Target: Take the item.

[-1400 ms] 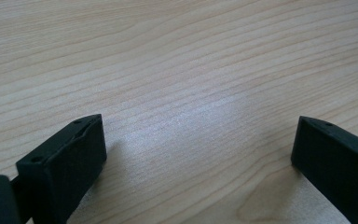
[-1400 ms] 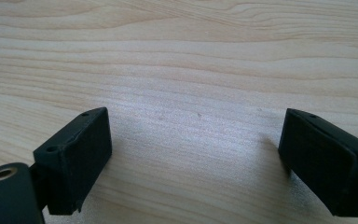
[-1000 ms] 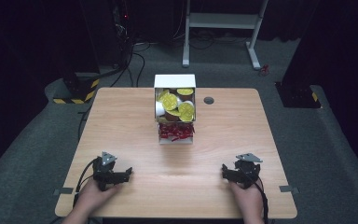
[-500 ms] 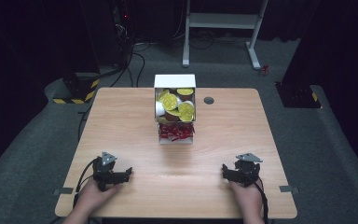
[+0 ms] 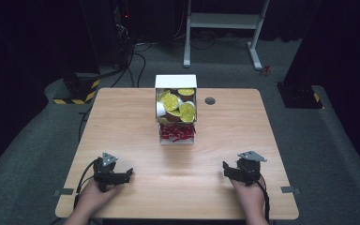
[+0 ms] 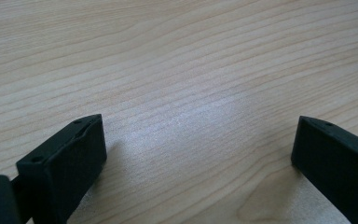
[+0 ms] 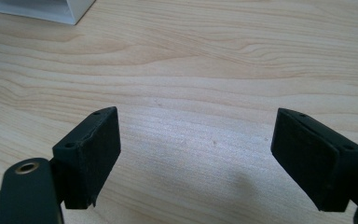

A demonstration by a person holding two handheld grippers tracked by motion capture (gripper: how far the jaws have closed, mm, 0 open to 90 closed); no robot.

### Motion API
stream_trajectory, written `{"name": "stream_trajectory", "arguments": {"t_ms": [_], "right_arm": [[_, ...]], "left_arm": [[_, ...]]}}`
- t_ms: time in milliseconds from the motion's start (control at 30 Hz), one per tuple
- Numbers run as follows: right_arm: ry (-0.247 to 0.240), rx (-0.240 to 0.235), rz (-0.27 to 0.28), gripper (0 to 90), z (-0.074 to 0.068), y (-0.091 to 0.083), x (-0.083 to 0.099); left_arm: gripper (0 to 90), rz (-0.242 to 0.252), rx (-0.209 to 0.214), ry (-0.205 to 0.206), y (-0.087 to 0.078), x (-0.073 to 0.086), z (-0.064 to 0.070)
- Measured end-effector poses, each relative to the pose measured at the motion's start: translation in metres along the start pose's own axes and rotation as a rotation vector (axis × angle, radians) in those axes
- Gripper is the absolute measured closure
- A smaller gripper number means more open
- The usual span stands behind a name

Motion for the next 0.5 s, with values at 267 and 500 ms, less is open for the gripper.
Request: {"name": "stream_trajectory", "arguments": {"t_ms": [267,500], "right_arm": [[0.003,-0.032,0.009,14.1,-0.006,-0.001,-0.008],[0.008,-0.067,0.025,21.6,-0.016,-0.001,-0.020]], "left_arm": [[3.5,0.000,0.000,0.000,0.000,0.000,0.000],[3.5,0.000,0.000,-0.001,0.000,0.000,0.000]]}}
Point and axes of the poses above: each handheld gripper's, and its own axes: y roughly forward along the jaws, x roughly out of its underside, z roughly to its right, the point moved 5 cm from there along y, roughly forward along the jaws, and after that the axes turned 12 degrees about z, right-handed, at the moved point
